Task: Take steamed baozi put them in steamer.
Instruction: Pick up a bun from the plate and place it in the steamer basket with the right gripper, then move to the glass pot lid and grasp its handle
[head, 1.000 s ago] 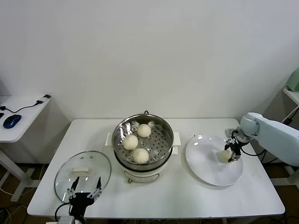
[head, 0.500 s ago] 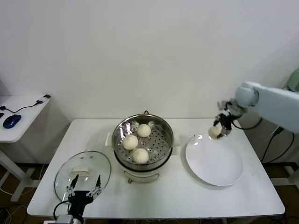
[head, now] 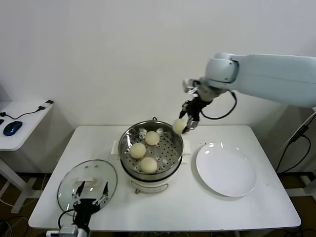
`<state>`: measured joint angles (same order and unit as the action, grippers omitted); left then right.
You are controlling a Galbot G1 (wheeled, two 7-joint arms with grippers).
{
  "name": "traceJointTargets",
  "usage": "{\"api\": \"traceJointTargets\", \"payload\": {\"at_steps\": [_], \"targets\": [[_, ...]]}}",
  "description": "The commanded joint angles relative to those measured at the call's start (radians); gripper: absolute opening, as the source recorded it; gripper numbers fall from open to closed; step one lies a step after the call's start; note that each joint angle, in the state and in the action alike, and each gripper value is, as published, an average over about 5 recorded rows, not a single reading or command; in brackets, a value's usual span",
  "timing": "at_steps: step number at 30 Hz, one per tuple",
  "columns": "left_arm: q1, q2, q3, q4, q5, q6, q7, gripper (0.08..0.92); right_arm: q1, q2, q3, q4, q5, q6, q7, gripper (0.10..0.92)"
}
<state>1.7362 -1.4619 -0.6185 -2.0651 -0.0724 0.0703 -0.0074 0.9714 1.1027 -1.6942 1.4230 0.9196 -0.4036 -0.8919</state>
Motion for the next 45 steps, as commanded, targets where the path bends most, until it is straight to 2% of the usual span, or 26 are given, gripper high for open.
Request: {"api": "traceJointTargets", "payload": {"at_steps": [1, 11, 24, 27, 32, 38, 41, 45], "targets": [[0.0, 0.001, -0.002, 0.001, -0.001, 0.001, 0.0, 0.823, -0.143, 0.164, -0.009, -0.014, 0.05, -0.098, 0.118, 0.653], [-0.01, -0.002, -0.001, 0.007, -0.012, 0.0, 0.0, 0.823, -0.252, 0.176, -0.002, -0.092, -0.049, -0.116, 0.148, 0.653], [-0.014, -0.001, 0.001, 0.011, -0.016, 0.002, 0.0, 0.823, -0.274, 0.191, -0.005, -0.129, -0.073, -0.107, 0.157, 0.655], [-0.013, 0.0, 0.002, 0.007, -0.015, 0.004, 0.001, 0.823, -0.269, 0.196, -0.007, -0.135, -0.082, -0.084, 0.139, 0.687], [-0.012, 0.002, -0.002, 0.005, -0.016, 0.003, 0.0, 0.823, -0.231, 0.189, -0.008, -0.135, -0.076, -0.005, 0.077, 0.799], [-0.005, 0.003, -0.003, 0.0, -0.016, 0.001, 0.0, 0.823, -0.155, 0.123, 0.084, -0.154, 0.031, 0.098, -0.011, 0.822], [-0.004, 0.004, -0.004, -0.003, -0.015, 0.001, 0.001, 0.823, -0.173, 0.057, 0.218, -0.177, 0.091, 0.101, 0.048, 0.823], [-0.001, 0.004, -0.005, -0.008, -0.015, -0.001, 0.002, 0.823, -0.306, -0.027, 0.526, -0.22, 0.076, 0.103, 0.305, 0.823]]}}
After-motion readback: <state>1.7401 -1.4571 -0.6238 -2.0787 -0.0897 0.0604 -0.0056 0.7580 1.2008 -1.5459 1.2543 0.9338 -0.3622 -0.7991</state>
